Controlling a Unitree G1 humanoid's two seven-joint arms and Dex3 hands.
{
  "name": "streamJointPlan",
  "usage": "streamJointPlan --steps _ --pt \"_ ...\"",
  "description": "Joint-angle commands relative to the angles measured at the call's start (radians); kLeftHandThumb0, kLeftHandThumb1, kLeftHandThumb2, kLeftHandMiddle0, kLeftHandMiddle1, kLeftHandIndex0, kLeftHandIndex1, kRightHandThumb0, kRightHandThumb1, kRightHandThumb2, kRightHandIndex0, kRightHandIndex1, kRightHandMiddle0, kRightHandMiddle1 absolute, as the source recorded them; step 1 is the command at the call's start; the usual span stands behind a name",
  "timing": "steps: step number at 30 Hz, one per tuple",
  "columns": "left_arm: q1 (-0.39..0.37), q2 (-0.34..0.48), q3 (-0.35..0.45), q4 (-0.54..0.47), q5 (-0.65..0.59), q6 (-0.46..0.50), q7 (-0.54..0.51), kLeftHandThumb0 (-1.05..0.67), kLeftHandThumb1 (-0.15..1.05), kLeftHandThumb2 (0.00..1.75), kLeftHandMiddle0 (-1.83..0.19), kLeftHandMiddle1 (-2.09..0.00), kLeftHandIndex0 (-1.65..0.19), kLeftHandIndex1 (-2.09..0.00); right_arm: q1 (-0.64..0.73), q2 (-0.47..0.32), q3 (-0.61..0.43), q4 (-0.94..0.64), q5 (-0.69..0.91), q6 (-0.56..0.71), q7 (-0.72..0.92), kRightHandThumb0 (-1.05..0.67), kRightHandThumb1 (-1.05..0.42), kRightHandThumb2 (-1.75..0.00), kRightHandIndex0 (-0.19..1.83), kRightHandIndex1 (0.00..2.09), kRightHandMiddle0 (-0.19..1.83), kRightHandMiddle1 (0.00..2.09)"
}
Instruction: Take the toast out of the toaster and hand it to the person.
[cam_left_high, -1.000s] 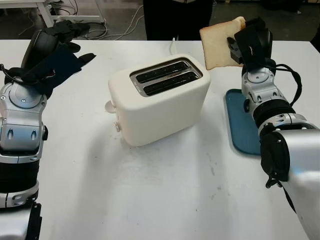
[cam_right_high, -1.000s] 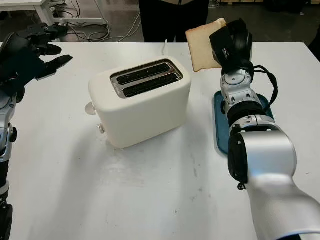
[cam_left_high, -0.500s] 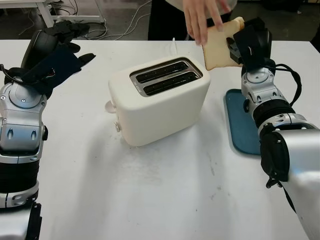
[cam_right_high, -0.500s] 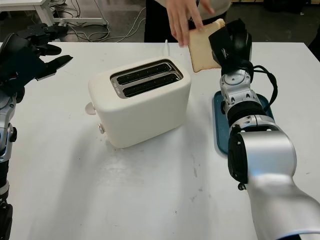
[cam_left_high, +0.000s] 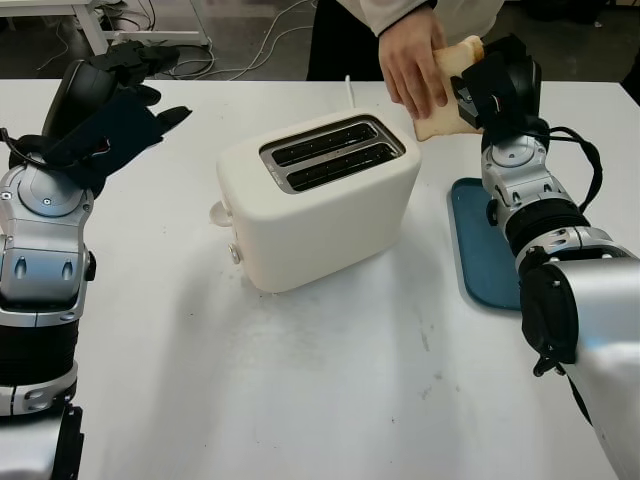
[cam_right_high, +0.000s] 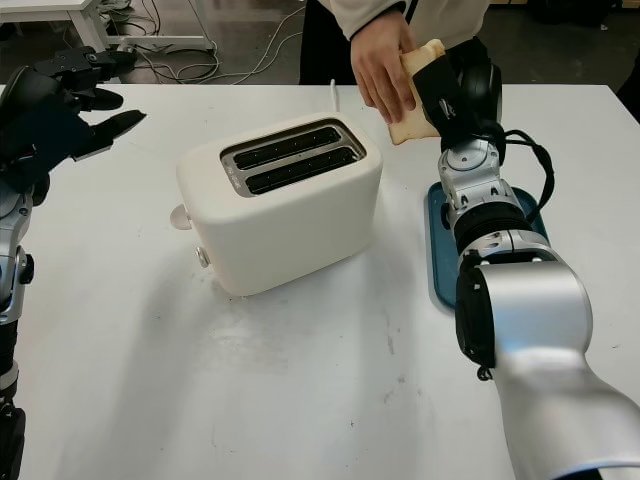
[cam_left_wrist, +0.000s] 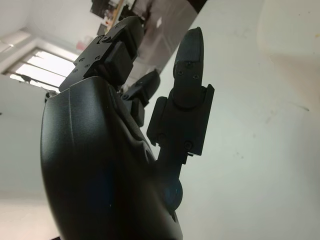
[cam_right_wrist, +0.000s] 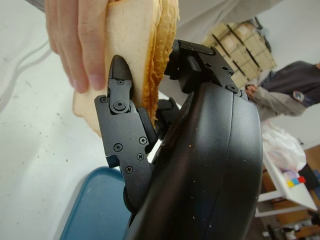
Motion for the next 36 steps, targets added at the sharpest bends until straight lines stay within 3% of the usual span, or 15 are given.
streamJointPlan --steps 1,13,19,20,23,25,26,27,29,33,36 --pt "0.004 -0.007 0.006 -0.008 0.0 0.016 0.005 -0.4 0.92 0.18 -0.28 -0.76 -0.51 -0.14 0.003 0.0 0.006 -0.004 -0.011 -0.013 -0.003 -0.24 -0.92 -0.4 0.67 1.75 0.42 1.75" --pt "0.005 0.001 0.002 0.001 0.007 -0.002 0.003 -0.42 0.92 0.17 -0.29 -0.76 -0.52 -0.14 0.0 0.006 -0.022 -0.004 0.017 -0.005 0.042 -0.25 -0.92 -0.37 0.67 1.75 0.44 1.75" --pt "0.009 0.0 0.002 0.004 0.006 -0.018 0.006 -0.39 0.92 0.17 -0.31 -0.78 -0.53 -0.13 0.0 0.002 -0.004 -0.008 -0.002 -0.009 0.1 -0.42 -0.92 -0.32 0.73 1.75 0.49 1.75" --pt "0.009 0.001 0.001 0.004 0.008 -0.016 0.006 -0.39 0.92 0.18 -0.31 -0.78 -0.53 -0.13 0.001 0.001 -0.001 -0.01 -0.003 -0.019 0.106 -0.46 -0.92 -0.3 0.69 1.68 0.53 1.62" --pt "0.009 -0.003 0.0 -0.001 0.011 -0.003 0.009 -0.38 0.92 0.18 -0.3 -0.78 -0.52 -0.13 0.005 -0.005 -0.01 -0.016 0.018 -0.05 0.182 -0.59 -0.92 -0.26 0.65 1.01 0.68 0.75" --pt "0.011 0.0 0.001 -0.002 0.012 -0.001 0.007 -0.41 0.92 0.19 -0.3 -0.78 -0.52 -0.13 0.006 -0.015 0.011 -0.02 -0.001 -0.062 0.209 -0.71 -0.92 -0.29 0.58 0.49 0.54 0.22" --pt "0.011 0.0 0.002 -0.004 0.01 0.002 0.006 -0.41 0.92 0.19 -0.29 -0.78 -0.52 -0.13 0.006 -0.021 0.021 -0.022 -0.01 -0.062 0.219 -0.74 -0.92 -0.32 0.53 0.35 0.48 0.12" --pt "0.012 0.0 0.003 -0.006 0.009 0.003 0.005 -0.41 0.92 0.19 -0.29 -0.78 -0.52 -0.12 0.007 -0.026 0.031 -0.024 -0.019 -0.064 0.223 -0.77 -0.92 -0.37 0.36 0.18 0.36 0.05" --pt "0.014 -0.001 0.006 -0.01 0.007 0.006 0.005 -0.4 0.92 0.19 -0.29 -0.77 -0.52 -0.12 0.01 -0.034 0.043 -0.028 -0.026 -0.068 0.231 -0.81 -0.92 -0.45 0.24 0.07 0.26 0.01" --pt "0.018 -0.007 0.015 -0.025 -0.001 0.029 0.003 -0.37 0.92 0.2 -0.28 -0.77 -0.51 -0.12 0.033 -0.046 0.025 -0.043 -0.005 -0.131 0.243 -0.84 -0.92 -0.52 0.35 0.09 0.09 0.0" --pt "0.032 -0.002 0.018 -0.038 0.003 0.037 0.002 -0.35 0.92 0.22 -0.28 -0.76 -0.51 -0.11 0.056 -0.052 0.007 -0.061 0.021 -0.171 0.26 -0.88 -0.92 -0.6 0.17 0.01 0.08 0.0"
